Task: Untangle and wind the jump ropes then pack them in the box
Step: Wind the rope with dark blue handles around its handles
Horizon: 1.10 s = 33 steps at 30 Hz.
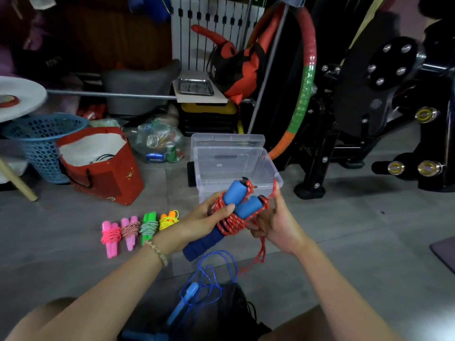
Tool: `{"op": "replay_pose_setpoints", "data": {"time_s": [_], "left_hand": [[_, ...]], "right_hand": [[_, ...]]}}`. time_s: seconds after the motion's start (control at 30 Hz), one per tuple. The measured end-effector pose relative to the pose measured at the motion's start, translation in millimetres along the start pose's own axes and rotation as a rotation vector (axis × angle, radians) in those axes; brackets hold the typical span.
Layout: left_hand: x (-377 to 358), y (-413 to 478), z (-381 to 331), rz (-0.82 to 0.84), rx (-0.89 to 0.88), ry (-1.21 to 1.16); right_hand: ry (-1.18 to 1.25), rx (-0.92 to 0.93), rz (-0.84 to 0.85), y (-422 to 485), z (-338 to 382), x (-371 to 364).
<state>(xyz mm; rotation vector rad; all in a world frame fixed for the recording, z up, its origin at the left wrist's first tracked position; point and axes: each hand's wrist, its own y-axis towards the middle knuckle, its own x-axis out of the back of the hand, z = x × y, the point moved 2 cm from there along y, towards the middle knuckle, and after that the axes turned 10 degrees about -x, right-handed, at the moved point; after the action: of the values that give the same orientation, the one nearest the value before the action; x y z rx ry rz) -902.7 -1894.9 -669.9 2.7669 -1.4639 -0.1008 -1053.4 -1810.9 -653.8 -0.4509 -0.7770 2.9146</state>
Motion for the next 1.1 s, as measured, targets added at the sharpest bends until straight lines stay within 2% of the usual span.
{"op": "replay_pose_setpoints", "data": {"time_s": [0.13, 0.27, 0.33, 0.5, 0.6, 0.7, 0.8, 0.97, 1.03, 1.1], "left_hand": [[-11, 19, 0, -0.276, 0.0, -0.131], [-1, 36, 5, -0.46, -0.018, -0.017], [5, 41, 8, -0.407, -0.024, 0.121], [20, 53, 24, -0.202, 0.002, 0.47], [18, 57, 31, 0.098, 0.065, 0.625], [10, 56, 29, 0.373, 0.149, 0.638], [2, 55, 28, 0.429, 0.164, 0.655], [-22, 47, 30, 0.486, 0.083, 0.946], [-21, 43, 27, 0.516, 0.101, 0.993], [-15, 40, 25, 0.539, 0.158, 0.928]], "right_hand": [[-0.212, 0.047, -0.071, 6, -11, 7], [-0.588, 0.155, -0.147, 3, -15, 7], [-0.712, 0.189, -0.148, 1, -16, 11], [-0.717, 0.259, -0.194, -6, -9, 24], [-0.675, 0.327, -0.259, -5, -6, 35], [-0.619, 0.338, -0.296, -1, -5, 46], [-0.576, 0.334, -0.267, 3, -4, 50], [-0.789, 0.331, -0.233, 21, -12, 37], [-0.74, 0.291, -0.188, 25, -12, 36], [-0.65, 0.255, -0.138, 24, -10, 37]]}}
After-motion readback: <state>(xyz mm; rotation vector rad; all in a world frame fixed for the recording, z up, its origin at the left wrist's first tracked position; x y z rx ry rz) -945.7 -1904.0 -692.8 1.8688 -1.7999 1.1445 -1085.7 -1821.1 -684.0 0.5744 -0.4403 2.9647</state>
